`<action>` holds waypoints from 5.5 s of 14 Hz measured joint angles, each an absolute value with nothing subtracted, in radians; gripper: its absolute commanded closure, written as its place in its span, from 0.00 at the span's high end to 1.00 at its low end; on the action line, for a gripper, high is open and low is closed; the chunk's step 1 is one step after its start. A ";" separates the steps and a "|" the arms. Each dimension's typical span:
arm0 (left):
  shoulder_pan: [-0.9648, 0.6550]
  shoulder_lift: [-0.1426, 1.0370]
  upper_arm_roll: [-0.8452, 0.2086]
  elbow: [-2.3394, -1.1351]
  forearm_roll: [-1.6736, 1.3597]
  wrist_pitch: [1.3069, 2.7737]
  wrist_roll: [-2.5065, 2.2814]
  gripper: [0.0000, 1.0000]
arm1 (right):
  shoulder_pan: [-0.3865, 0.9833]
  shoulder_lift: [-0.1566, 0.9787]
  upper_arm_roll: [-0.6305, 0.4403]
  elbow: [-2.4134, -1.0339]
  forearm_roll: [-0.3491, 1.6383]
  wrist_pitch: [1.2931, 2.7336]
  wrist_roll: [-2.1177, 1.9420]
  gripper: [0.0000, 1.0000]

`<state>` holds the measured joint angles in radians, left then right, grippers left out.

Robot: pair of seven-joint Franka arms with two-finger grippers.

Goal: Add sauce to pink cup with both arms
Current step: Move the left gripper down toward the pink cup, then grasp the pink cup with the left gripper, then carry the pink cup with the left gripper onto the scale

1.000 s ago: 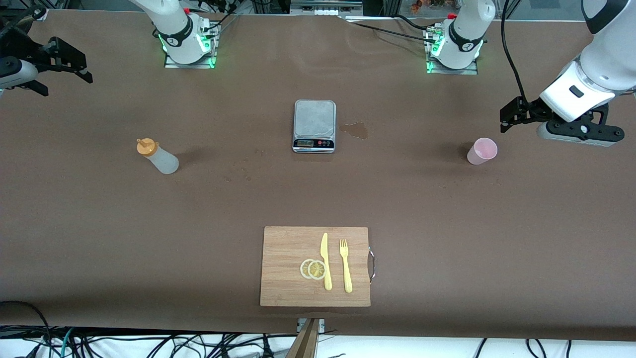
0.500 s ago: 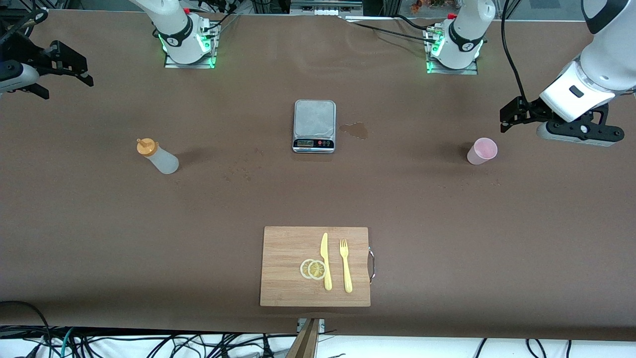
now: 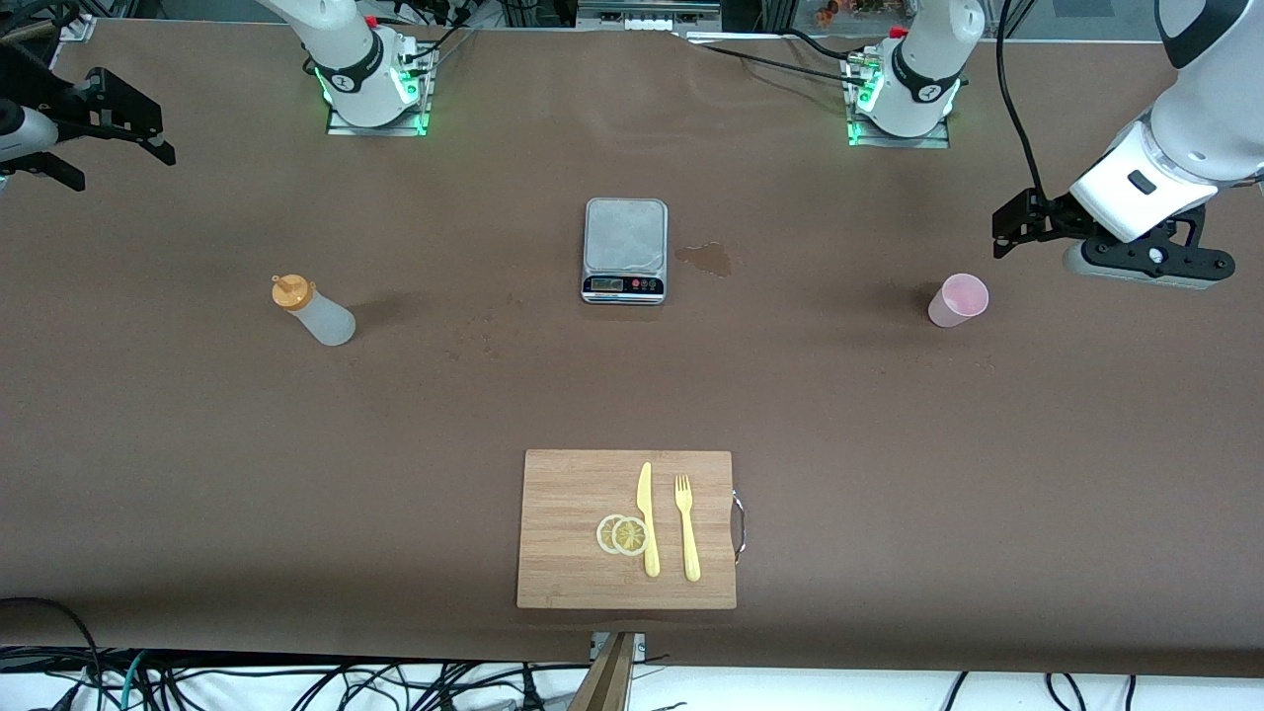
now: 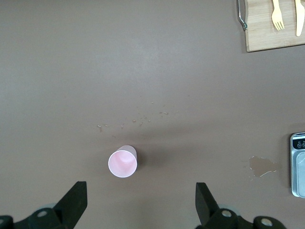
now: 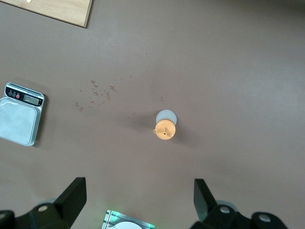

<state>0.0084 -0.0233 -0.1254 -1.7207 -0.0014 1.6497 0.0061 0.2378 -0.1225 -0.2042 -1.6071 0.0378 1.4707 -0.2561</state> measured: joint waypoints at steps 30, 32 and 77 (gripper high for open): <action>0.277 0.197 -0.120 -2.047 -0.002 2.068 0.380 1.00 | 0.250 -0.132 -0.232 -1.622 0.038 1.423 -0.266 1.00; 0.298 0.196 -0.121 -2.123 -0.026 2.123 0.461 1.00 | 0.250 -0.132 -0.227 -1.622 0.037 1.423 -0.266 1.00; -0.053 0.408 -0.830 -2.094 -0.018 2.410 -0.842 0.42 | 0.270 -0.270 -0.283 -1.756 0.029 1.402 -0.304 1.00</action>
<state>-0.0527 0.4075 -0.8304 -2.0944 -0.0181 2.4101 -0.8421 0.2702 -0.2697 -0.2830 -1.7558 0.0288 1.4018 -0.3045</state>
